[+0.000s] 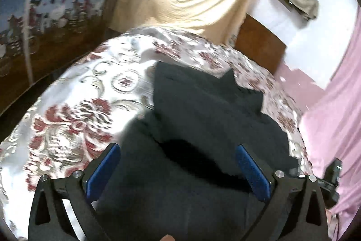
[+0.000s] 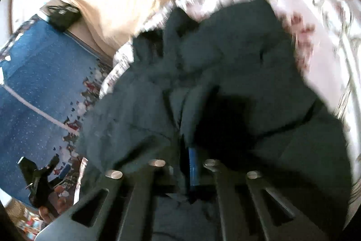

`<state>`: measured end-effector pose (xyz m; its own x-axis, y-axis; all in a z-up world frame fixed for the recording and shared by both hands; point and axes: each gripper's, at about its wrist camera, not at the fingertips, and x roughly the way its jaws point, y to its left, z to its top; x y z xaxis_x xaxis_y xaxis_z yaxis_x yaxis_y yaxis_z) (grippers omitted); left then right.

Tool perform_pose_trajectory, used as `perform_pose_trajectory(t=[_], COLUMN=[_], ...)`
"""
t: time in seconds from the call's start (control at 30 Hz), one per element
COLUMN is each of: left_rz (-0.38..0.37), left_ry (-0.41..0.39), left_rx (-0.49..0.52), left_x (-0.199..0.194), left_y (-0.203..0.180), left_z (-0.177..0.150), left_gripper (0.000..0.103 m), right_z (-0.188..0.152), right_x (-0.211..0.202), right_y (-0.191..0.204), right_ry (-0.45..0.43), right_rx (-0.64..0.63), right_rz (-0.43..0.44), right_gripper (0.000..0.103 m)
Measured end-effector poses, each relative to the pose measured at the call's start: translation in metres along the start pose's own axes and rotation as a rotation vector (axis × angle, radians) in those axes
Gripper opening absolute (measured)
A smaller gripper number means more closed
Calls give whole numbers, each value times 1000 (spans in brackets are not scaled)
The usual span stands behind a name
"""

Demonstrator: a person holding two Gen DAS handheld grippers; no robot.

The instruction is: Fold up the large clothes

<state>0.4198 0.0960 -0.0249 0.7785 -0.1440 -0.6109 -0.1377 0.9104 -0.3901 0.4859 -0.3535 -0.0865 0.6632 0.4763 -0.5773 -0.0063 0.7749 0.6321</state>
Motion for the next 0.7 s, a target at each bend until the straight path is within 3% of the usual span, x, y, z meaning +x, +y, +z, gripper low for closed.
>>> perform_pose_trajectory(t=[0.07,0.23,0.33,0.5,0.53,0.67,0.7], left_rz=[16,112,169,198,203,216,229], left_ry=[1,13,16,52,55,79,86], left_rx=[-6,66,134,193,216,291,294], left_x=[5,28,55,104,115,147,154], left_y=[4,-1,-15,-43,-51,-70,-70], left_z=[6,19,28,32,31,24,22], left_gripper=[103,103,103,103,103,103,103], right_z=[8,30,32,30,29,21,16], right_x=[-26,-70,-61,-22,-23,-46,-48], right_y=[6,15,7,-5,-7,16,27], right_ry=[-105,-370,-402,-315,-312,-417,-441], right_rx=[-44,-156,-179,-220,-218,-348,-407], right_rz=[3,-144,-218,-464,-485,-476,-463], right_gripper=[4,4,5,10,15,58,60])
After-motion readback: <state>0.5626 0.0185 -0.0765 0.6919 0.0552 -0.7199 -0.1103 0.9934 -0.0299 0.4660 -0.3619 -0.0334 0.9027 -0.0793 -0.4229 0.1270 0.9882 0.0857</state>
